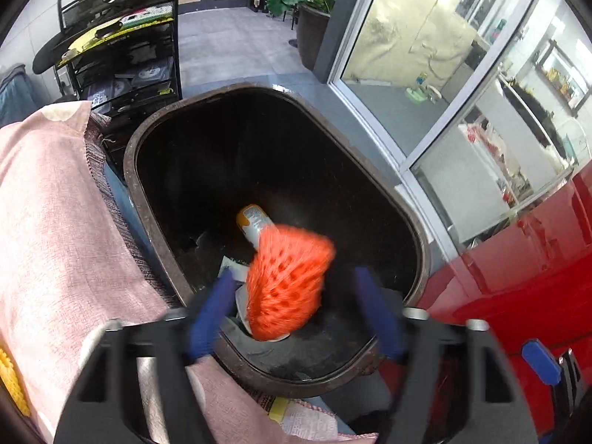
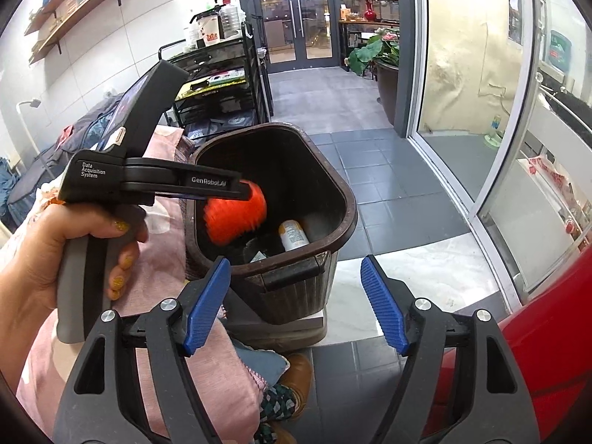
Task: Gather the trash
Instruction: 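Carry the orange fruit net over the bin and open the left tool, then move both tools back over the table toward the white cup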
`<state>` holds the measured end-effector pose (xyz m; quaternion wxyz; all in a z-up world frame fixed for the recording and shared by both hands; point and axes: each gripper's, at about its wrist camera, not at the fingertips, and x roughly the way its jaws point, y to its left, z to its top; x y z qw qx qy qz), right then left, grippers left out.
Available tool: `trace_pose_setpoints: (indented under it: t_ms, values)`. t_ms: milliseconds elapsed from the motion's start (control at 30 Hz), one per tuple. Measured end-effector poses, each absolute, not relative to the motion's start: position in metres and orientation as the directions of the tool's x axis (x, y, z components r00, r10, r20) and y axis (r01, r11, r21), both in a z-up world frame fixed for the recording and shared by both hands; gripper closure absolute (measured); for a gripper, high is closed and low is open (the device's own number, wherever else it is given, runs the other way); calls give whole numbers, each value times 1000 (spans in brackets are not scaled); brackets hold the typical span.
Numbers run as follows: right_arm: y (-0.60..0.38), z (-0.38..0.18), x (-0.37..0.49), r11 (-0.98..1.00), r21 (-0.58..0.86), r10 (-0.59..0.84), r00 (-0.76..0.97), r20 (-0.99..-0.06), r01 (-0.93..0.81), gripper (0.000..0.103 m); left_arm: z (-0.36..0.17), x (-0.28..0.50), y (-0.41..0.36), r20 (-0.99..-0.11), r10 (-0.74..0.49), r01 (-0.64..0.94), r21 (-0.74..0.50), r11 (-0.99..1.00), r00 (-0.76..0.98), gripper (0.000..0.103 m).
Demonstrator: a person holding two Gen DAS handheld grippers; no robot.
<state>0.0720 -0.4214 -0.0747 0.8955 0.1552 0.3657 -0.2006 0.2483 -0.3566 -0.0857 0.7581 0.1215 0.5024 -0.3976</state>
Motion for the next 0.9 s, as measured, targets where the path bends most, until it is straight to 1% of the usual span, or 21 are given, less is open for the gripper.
trace_pose_setpoints:
  t_ms: [33, 67, 100, 133, 167, 267, 367, 467, 600, 833, 900]
  values:
    - [-421, -74, 70, 871, 133, -245, 655, -715, 472, 30, -84, 249, -356, -853, -490, 724, -223, 653, 179, 26]
    - [-421, -73, 70, 872, 134, -244, 655, -715, 472, 29, -82, 248, -355, -852, -492, 725, -225, 651, 178, 22]
    - [-421, -73, 69, 872, 134, -245, 655, -715, 471, 26, -81, 248, -355, -852, -493, 727, -223, 649, 178, 18]
    - [-421, -72, 68, 871, 135, -245, 657, -713, 472, 22, -79, 247, -354, -849, -496, 731, -221, 646, 182, 17]
    - [-421, -71, 66, 870, 140, -246, 661, -709, 473, 21, -76, 246, -353, -846, -499, 733, -219, 644, 186, 16]
    - [-420, -68, 66, 870, 148, -241, 666, -706, 471, 20, -68, 242, -347, -834, -513, 742, -212, 636, 202, 12]
    - [-420, -68, 66, 868, 152, -241, 667, -705, 474, 19, -58, 239, -339, -821, -526, 744, -205, 636, 224, 11]
    - [-418, -68, 67, 871, 161, -227, 671, -706, 464, 19, -46, 233, -323, -790, -559, 742, -214, 636, 252, 7]
    - [-413, -68, 70, 883, 161, -209, 677, -706, 440, 19, -31, 224, -295, -744, -596, 730, -222, 647, 301, 6]
    - [-394, -65, 80, 909, 163, -168, 694, -700, 385, 19, -12, 201, -247, -693, -577, 719, -121, 684, 433, 6]
    - [-387, -64, 83, 915, 165, -154, 699, -698, 367, 19, -9, 198, -235, -680, -573, 708, -110, 697, 458, 6]
